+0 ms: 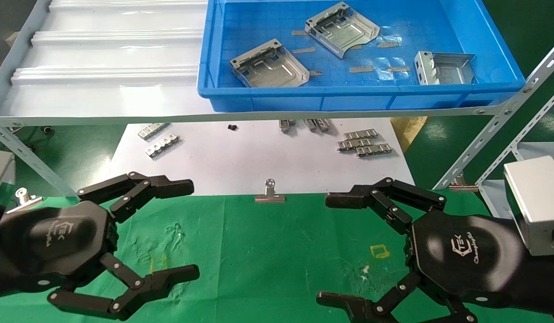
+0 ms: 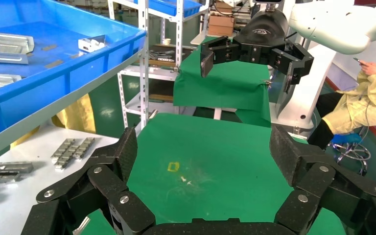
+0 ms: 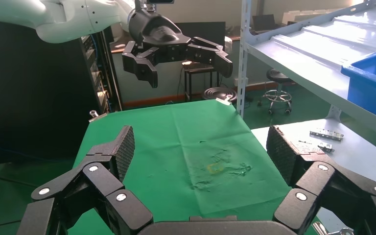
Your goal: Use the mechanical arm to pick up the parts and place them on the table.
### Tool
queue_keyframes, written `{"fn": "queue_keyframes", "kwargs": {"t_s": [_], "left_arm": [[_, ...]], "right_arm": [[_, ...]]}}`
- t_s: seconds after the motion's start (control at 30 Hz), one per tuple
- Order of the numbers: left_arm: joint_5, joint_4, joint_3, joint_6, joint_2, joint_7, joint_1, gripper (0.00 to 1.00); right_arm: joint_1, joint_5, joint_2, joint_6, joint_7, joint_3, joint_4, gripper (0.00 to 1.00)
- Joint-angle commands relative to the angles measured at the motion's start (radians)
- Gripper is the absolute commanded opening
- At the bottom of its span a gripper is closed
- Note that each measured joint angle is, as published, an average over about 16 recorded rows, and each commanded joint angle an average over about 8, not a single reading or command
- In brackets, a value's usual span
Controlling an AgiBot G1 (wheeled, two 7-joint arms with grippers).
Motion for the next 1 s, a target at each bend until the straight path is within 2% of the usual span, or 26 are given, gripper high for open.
{"fn": "queue_keyframes", "kwargs": {"t_s": [0.03,1.0], "left_arm": [[0.0,0.0,0.0,0.0,0.0,0.0,0.0,0.0],[0.0,0.0,0.0,0.0,0.0,0.0,0.0,0.0]], "right_arm": [[0.0,0.0,0.0,0.0,0.0,0.0,0.0,1.0],[0.0,0.0,0.0,0.0,0.0,0.0,0.0,1.0]]}}
